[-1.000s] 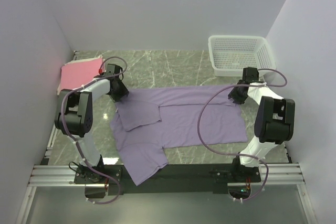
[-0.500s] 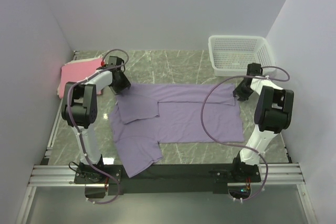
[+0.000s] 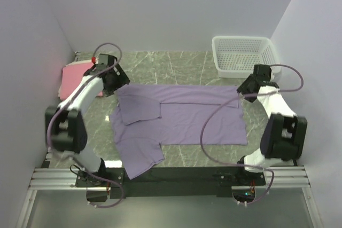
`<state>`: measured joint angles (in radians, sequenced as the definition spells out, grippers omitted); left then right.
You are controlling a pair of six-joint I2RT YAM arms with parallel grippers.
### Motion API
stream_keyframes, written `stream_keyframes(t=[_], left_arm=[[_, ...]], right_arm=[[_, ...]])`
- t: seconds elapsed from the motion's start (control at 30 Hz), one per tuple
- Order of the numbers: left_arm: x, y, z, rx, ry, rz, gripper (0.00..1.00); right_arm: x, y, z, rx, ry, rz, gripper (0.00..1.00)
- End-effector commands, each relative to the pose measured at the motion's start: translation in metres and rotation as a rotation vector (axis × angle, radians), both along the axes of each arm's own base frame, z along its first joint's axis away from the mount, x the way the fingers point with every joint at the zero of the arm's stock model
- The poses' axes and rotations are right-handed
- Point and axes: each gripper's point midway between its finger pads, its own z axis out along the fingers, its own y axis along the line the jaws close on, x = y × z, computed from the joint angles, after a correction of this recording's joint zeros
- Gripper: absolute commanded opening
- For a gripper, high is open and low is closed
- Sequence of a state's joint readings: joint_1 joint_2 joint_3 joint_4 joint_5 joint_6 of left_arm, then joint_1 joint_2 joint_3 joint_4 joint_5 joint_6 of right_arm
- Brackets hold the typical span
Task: Fold and stack the t-shirts
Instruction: Fold the tshirt
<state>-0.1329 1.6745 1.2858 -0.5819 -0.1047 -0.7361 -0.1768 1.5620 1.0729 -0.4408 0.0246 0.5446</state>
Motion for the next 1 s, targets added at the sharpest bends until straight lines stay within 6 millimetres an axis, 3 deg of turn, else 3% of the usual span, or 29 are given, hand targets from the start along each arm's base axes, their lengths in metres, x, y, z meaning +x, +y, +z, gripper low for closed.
stream_keyframes(t=[0.0, 0.03, 0.1, 0.13, 0.27, 0.3, 0.43, 0.6, 0.73, 0.97], left_arm=[[-0.044, 0.019, 0.033, 0.048, -0.031, 0.05, 0.92], [-0.057, 0.022, 0.044, 0.046, -0.053, 0.059, 0.93], [-0.092, 0.023, 0.022, 0.04, 0.024, 0.071, 0.93], [-0.104, 0.025, 0.027, 0.032, 0.008, 0.079, 0.93], [-0.156, 0.026, -0.006, 0.002, 0.103, 0.134, 0.89], [-0.173, 0.027, -0.023, 0.004, 0.153, 0.139, 0.88], [-0.204, 0.025, -0.049, 0.028, 0.225, 0.175, 0.84], [-0.217, 0.012, -0.054, 0.045, 0.264, 0.203, 0.73], [-0.232, 0.004, -0.074, 0.025, 0.327, 0.202, 0.7], [-0.239, 0.005, -0.09, 0.032, 0.364, 0.247, 0.64]], right_arm=[[-0.018, 0.028, 0.033, -0.019, -0.091, 0.032, 0.55], [-0.024, 0.034, 0.035, -0.011, -0.097, 0.044, 0.58], [-0.043, 0.051, 0.037, 0.006, -0.111, 0.081, 0.59], [-0.048, 0.055, 0.038, 0.007, -0.115, 0.09, 0.61], [-0.081, 0.075, 0.036, 0.019, -0.101, 0.166, 0.62], [-0.09, 0.076, 0.035, 0.016, -0.104, 0.174, 0.62], [-0.118, 0.082, 0.021, 0.007, -0.067, 0.213, 0.63], [-0.14, 0.083, 0.004, 0.016, -0.036, 0.227, 0.63], [-0.145, 0.081, -0.003, 0.008, -0.009, 0.226, 0.63], [-0.15, 0.082, -0.011, 0.016, 0.033, 0.226, 0.6]])
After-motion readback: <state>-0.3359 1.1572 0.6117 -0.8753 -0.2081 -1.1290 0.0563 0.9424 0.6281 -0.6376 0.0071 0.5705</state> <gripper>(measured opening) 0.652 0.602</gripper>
